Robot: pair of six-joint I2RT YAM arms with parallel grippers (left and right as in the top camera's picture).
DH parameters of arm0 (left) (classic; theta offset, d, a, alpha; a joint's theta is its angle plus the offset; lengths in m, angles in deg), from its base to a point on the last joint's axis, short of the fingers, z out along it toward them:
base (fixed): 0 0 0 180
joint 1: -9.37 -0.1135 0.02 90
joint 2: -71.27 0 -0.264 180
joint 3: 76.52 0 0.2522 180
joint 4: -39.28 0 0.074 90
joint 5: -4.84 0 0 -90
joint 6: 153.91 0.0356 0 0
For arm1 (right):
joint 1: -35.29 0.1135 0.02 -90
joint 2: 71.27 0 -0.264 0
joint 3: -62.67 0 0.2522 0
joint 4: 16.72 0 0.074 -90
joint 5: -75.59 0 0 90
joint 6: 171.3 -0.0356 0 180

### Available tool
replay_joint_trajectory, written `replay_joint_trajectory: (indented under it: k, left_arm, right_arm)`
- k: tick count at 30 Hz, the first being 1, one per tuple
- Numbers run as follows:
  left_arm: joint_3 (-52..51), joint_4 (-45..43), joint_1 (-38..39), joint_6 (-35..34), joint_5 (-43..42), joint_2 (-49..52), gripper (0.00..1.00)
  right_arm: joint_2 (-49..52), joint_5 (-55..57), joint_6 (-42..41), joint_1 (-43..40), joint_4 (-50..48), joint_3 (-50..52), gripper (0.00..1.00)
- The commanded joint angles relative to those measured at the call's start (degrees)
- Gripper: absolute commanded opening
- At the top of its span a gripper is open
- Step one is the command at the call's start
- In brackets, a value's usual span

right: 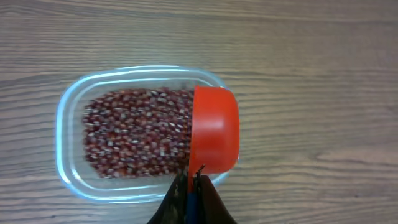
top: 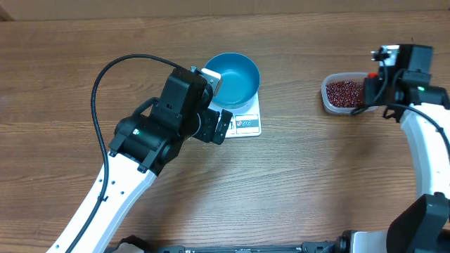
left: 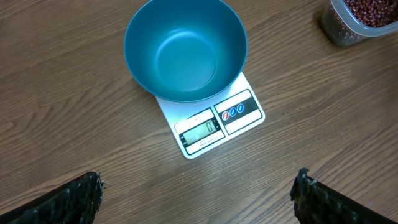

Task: Scoop item into bowl and weigh 150g on scale
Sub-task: 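Lower the red cup with the right gripper into the bean tub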

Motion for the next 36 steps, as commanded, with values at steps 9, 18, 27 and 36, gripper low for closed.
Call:
replay_joint_trajectory:
  k: [9, 18, 27, 36]
  left_arm:
    - [0.9, -0.2, 0.2, -0.2, -0.3, 0.5, 1.00]
    - [0.9, -0.2, 0.2, -0.2, -0.3, 0.5, 1.00]
    - [0.9, -0.2, 0.2, -0.2, -0.3, 0.5, 1.00]
    - [0.9, -0.2, 0.2, -0.2, -0.3, 0.5, 1.00]
  right_arm:
    - [0.4, -9.8, 0.5, -3.1, -2.2, 1.8, 0.04]
    - [2.0, -9.7, 3.4, -3.1, -2.2, 2.4, 0.04]
    - [6.2, -10.3, 4.5, -3.1, -3.2, 3.7, 0.04]
    - [8.9, -17.3, 4.5, -3.1, -1.5, 3.7, 0.04]
